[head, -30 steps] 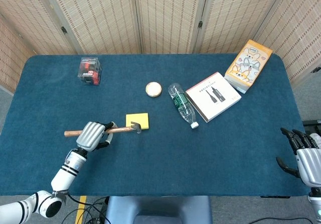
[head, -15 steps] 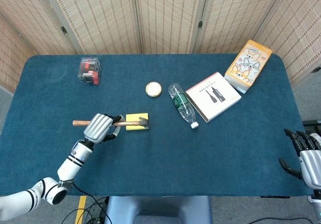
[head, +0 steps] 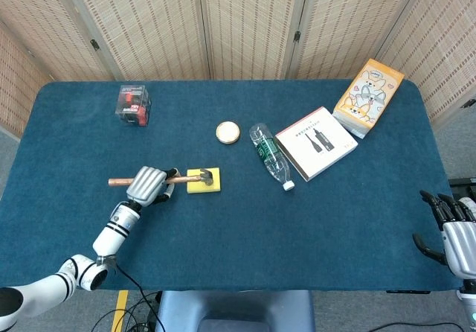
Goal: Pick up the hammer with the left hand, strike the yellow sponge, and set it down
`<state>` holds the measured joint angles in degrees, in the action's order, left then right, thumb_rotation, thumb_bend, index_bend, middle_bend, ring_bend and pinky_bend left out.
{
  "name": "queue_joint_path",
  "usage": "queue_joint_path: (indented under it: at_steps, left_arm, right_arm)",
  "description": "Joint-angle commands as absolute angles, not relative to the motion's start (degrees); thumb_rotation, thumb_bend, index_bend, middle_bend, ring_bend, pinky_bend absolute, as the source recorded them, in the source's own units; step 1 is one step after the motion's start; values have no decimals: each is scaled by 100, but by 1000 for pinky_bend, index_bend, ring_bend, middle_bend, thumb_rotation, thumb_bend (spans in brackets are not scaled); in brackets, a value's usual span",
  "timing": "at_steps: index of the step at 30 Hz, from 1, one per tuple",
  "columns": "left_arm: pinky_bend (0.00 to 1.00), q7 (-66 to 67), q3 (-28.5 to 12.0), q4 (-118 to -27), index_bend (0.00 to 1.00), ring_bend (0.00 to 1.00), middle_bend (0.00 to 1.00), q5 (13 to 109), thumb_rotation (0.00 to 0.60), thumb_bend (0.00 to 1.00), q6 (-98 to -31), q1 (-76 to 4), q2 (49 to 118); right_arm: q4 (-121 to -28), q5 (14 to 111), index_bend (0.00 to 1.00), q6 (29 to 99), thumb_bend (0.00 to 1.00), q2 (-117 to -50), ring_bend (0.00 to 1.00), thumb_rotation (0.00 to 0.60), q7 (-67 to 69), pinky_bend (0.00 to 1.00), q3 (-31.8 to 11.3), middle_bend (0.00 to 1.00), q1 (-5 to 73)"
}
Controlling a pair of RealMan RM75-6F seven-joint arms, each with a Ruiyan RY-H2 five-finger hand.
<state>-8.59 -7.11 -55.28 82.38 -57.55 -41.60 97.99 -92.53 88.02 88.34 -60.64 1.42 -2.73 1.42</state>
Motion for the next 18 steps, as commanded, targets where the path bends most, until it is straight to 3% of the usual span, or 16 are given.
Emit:
queue_joint_path:
  at_steps: [1, 9, 18]
  left_arm:
    - [657, -1069, -756, -5658, 772, 776, 879, 8305, 600, 749, -6013, -4125, 9733]
    - [657, -1507, -894, -6313, 772, 776, 879, 8331, 600, 748, -6253, -4079, 9285]
    - [657, -1198, -646, -5636, 774, 776, 879, 8376, 600, 748, -5941, -4169, 9704]
  right_arm:
    - [-9248, 8810, 119, 8855, 197, -6057, 141, 600, 162, 196, -276, 250, 132]
    - [-9183, 8806, 119, 8850, 197, -6091, 141, 600, 221, 196, -267, 250, 116]
    - [-9174, 8766, 120, 8851, 197, -6079, 141, 600, 230, 196, -276, 250, 93]
